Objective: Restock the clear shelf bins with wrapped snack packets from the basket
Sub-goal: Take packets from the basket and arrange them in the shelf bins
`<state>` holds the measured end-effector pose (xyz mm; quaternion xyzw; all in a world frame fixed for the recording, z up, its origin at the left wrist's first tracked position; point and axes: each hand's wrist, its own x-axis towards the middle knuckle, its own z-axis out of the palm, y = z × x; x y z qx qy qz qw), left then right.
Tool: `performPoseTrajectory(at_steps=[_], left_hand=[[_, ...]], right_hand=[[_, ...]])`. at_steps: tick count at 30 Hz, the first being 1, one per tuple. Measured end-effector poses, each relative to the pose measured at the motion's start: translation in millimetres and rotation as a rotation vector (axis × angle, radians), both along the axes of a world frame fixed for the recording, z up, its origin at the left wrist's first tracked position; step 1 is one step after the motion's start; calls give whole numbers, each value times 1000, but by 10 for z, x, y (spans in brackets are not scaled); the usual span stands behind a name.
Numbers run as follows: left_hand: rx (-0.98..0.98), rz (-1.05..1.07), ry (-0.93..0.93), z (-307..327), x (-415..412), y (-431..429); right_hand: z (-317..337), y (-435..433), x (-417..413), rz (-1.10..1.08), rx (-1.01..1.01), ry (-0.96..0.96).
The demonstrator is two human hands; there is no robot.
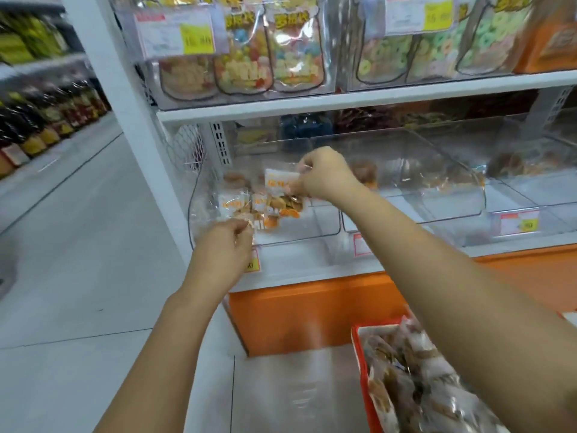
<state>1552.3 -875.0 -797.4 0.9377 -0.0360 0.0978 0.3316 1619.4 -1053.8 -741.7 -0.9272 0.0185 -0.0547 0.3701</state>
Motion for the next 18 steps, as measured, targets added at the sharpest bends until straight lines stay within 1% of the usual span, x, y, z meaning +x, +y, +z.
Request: performPoseTrajectory(at_steps=[2,4,6,7,10,13,15,18], left_hand=[[98,-32,97,-93,66,52],[267,-73,147,-188,110,89],[420,-105,121,-251,134,108],[451,-113,102,-262,144,116],[495,-141,81,-269,186,144],[575,-150,82,-297,202,158],[568,-151,67,-309,210,161],[560,-152,71,-323,223,174]], right_hand=[[-256,184,350,-41,-124,106],[-493,288,583,-29,-117,235],[-621,363,708,-19,-118,324],[-648,394,760,-18,-161,331],[-688,521,866,-48,-287,229],[-784,626,967,-50,-371,173],[-843,652,990,-80,-383,123],[-809,652,916,-77,-347,70]])
